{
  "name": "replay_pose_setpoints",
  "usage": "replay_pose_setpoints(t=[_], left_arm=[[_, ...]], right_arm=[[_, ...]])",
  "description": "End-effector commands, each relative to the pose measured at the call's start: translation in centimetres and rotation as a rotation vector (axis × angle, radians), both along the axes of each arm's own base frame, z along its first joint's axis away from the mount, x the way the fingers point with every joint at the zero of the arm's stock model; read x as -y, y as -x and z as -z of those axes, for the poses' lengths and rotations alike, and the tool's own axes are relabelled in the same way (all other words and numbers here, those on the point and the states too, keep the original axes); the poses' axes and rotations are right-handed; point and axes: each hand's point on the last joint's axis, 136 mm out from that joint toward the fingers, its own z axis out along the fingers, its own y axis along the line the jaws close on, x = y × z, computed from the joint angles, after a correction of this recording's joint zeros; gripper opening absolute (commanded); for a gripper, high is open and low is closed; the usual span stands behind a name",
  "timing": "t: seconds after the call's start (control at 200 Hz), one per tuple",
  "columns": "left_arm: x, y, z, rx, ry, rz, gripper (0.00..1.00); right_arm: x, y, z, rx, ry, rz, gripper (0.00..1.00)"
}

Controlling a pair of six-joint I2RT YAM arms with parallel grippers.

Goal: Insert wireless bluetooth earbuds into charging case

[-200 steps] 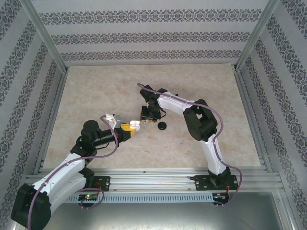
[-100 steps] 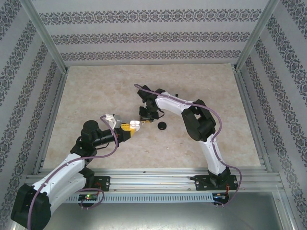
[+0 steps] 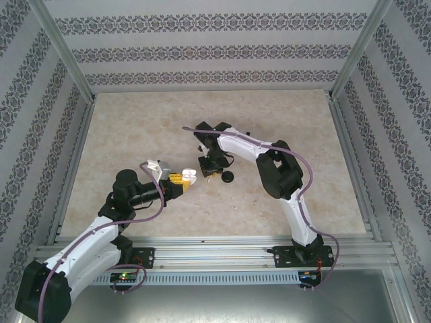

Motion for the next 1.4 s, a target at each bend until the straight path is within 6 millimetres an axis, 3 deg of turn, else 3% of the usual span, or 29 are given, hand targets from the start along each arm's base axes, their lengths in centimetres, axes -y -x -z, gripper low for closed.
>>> replay_pose_setpoints(t=[0.0, 0.35, 0.46, 0.729, 1.394], left_arm=[[0.3, 0.6, -0.1, -0.004, 0.012, 0.022, 0.0], [0.3, 0.6, -0.2, -0.003, 0.012, 0.021, 0.0], [0.2, 0.6, -0.3, -0.001, 0.011, 0.019, 0.0], [0.2, 0.8, -0.6, 0.004, 0.013, 0.023, 0.0], [0.0, 1.2, -0.9, 0.013, 0.012, 0.019, 0.0]], right_arm=[[0.7, 1.5, -0.1, -0.024, 0.064, -0.097, 0.22], [0.4, 1.7, 0.6, -0.027, 0.125, -0.086, 0.29], [0.5, 1.6, 0.0, -0.002, 0.132, -0.061, 0.35], [-0.6, 1.8, -0.4, 0.001, 0.075, -0.065, 0.39], [-0.6, 2.7, 1.5, -0.052, 0.099, -0.081, 0.32]])
